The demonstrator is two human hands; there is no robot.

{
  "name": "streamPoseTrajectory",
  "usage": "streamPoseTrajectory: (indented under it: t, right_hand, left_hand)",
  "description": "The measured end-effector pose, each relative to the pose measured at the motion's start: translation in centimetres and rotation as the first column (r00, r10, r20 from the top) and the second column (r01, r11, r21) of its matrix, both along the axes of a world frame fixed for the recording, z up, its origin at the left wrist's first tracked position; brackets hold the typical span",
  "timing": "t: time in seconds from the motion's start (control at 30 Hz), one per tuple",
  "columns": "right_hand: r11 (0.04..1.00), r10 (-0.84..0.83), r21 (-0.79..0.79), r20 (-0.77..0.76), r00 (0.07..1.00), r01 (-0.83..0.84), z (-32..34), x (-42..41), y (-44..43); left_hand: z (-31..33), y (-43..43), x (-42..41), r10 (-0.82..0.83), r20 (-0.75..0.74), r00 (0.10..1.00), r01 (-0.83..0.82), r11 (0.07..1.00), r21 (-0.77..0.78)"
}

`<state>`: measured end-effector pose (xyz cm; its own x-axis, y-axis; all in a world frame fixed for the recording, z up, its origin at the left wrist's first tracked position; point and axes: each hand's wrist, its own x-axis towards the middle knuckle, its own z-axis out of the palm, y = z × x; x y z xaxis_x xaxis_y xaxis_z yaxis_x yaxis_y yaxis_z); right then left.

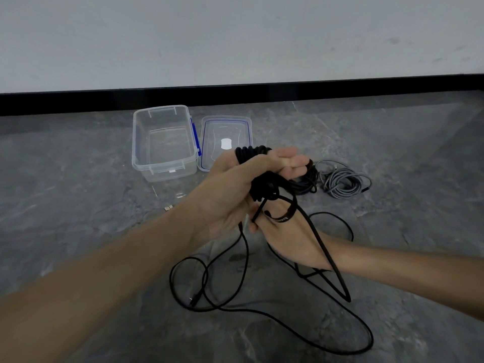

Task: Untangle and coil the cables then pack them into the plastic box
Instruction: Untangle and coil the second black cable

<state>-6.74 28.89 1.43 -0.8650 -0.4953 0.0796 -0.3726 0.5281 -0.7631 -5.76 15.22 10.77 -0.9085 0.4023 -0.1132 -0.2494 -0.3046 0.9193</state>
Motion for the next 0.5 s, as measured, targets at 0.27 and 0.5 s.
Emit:
streamPoseTrajectory:
  t: [0.27,0.5]
  right_hand:
    - [0.993,-0.019,0.113,-0.092,0.996,0.029,1.2,2.4,1.3]
    - [0.990,0.129,0.046,0.074,0.989,-0.132,2.1,4.5,1.5]
  left_hand:
    - [1.0,-0.8,-1.8,0.224,0.157,0.962,-0.256,0.940,0.225]
    - [0.5,-1.4,-2.3,0.384,0.171,0.907,-0.403,0.911,0.091]
